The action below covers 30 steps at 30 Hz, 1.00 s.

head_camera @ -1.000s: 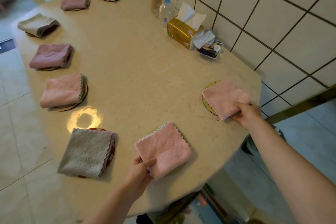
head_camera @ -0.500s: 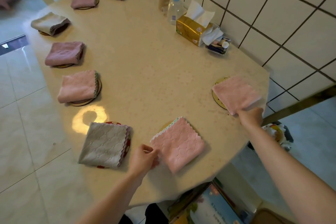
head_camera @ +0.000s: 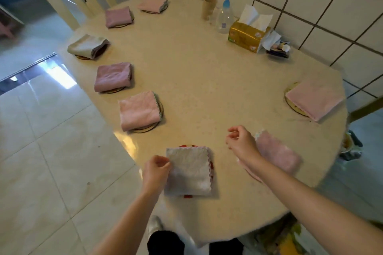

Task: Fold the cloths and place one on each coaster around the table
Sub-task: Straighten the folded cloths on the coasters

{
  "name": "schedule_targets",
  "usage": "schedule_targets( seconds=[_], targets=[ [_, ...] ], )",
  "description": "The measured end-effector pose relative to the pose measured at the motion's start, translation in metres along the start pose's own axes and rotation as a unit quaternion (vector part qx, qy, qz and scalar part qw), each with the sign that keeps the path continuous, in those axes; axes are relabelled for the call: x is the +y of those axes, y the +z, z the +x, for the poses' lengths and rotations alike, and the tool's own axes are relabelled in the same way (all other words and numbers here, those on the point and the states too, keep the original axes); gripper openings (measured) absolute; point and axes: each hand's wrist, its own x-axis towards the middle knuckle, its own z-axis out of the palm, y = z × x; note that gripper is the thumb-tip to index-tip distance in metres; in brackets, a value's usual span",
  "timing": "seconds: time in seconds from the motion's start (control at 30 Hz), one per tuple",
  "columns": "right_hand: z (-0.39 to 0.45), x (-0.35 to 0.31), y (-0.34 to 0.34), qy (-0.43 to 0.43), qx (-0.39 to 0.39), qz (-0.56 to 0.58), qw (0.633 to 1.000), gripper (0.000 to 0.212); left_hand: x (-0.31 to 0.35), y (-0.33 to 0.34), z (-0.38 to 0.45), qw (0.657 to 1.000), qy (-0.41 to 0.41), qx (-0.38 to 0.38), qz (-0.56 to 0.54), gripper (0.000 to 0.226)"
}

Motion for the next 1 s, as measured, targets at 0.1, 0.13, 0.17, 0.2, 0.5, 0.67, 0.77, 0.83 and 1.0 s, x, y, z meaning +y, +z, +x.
schedule_targets(
  seconds=[0.1, 0.13, 0.17, 0.2, 0.5, 0.67, 0.77, 0.83, 1.0],
  targets=[
    [-0.028, -0.004, 0.045, 0.091, -0.034, -0.024, 0.995, 0.024, -0.012, -0.023, 0.018, 0.998, 0.01, -0.04, 0.051, 0.006],
    [-0.036, -0.004, 0.057, 0.114, -0.038, -0.041, 0.992, 0.024, -0.014, -0.031, 0.023, 0.997, 0.019, -0.05, 0.063, 0.008],
    [-0.044, -0.005, 0.066, 0.126, -0.033, -0.063, 0.989, 0.023, -0.013, -0.038, 0.026, 0.996, 0.019, -0.057, 0.07, 0.009],
    [-0.051, -0.005, 0.072, 0.136, -0.024, -0.081, 0.987, 0.022, -0.013, -0.046, 0.031, 0.996, 0.018, -0.065, 0.061, 0.011],
    [-0.06, -0.007, 0.101, 0.239, 0.033, 0.002, 0.971, 0.049, 0.026, -0.132, 0.153, 0.99, -0.079, -0.016, -0.113, 0.011],
    [-0.06, -0.019, 0.1, 0.256, -0.005, 0.065, 0.965, 0.015, 0.044, -0.13, 0.184, 0.977, -0.12, -0.075, -0.158, 0.006],
    [-0.065, -0.019, 0.1, 0.241, -0.036, 0.093, 0.965, 0.014, 0.046, -0.126, 0.195, 0.975, -0.138, -0.084, -0.152, 0.006],
    [-0.067, -0.017, 0.101, 0.238, -0.038, 0.102, 0.965, 0.023, 0.05, -0.124, 0.196, 0.972, -0.145, -0.09, -0.162, 0.009],
    [-0.07, -0.014, 0.099, 0.227, -0.072, 0.179, 0.955, 0.032, 0.064, -0.119, 0.196, 0.977, -0.129, -0.112, -0.131, 0.026]
  ],
)
